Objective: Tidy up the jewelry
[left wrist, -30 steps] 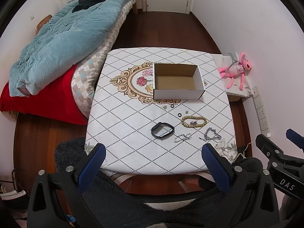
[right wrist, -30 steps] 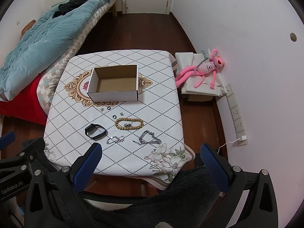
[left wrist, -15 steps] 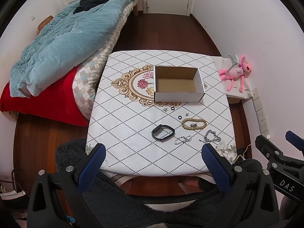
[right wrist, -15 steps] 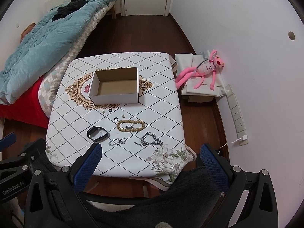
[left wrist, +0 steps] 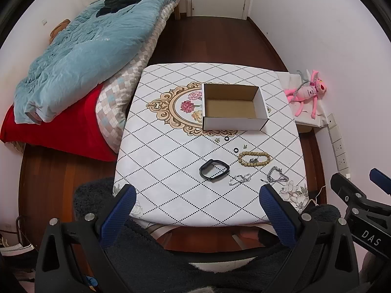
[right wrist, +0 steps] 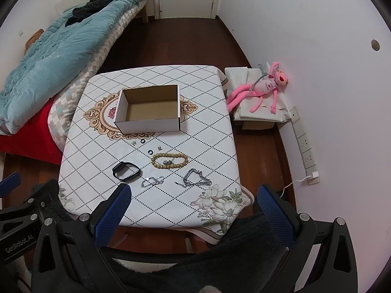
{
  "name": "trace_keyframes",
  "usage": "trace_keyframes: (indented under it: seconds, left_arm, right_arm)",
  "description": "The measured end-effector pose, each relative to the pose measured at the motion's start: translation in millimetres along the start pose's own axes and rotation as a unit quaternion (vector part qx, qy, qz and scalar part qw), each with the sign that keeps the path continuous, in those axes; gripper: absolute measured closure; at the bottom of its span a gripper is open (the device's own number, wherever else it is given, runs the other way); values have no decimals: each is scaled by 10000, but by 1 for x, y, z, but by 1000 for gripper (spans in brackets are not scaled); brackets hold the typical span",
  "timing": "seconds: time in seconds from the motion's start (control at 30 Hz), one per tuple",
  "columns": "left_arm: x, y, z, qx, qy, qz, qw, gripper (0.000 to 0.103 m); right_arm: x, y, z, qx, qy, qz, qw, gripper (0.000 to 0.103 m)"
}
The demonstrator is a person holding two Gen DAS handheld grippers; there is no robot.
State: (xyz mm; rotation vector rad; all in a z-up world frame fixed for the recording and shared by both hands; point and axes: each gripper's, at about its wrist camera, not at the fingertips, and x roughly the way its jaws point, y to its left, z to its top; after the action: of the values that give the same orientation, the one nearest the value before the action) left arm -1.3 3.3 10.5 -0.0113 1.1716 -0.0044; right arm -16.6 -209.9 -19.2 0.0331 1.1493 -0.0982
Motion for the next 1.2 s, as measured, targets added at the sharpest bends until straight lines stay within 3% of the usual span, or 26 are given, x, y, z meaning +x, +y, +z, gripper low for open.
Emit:
trace_keyframes:
  seconds: [0.5,0.63,0.9,1.07,1.2]
  left_arm:
    - [1,1,3,14,-13,19,10000,0]
    - [19,5,10,-50,-89,133,9999,0]
    - [100,8,22,96,62,545,9984,1]
    - [155,9,19,223,438,649,9967,1]
    - [190,8,17,262,738,580,9952,7]
  right_arm:
    - [1,-4,0,29,-13,41,10000,0]
    - [8,-11,4,188,-80,94,9997,0]
    - [85,-38,15,642,159,-229,9975,0]
    - [154,-45,11,776,626,-171,9949,10]
    - [200,-38,10,743,896,-105,9932,21]
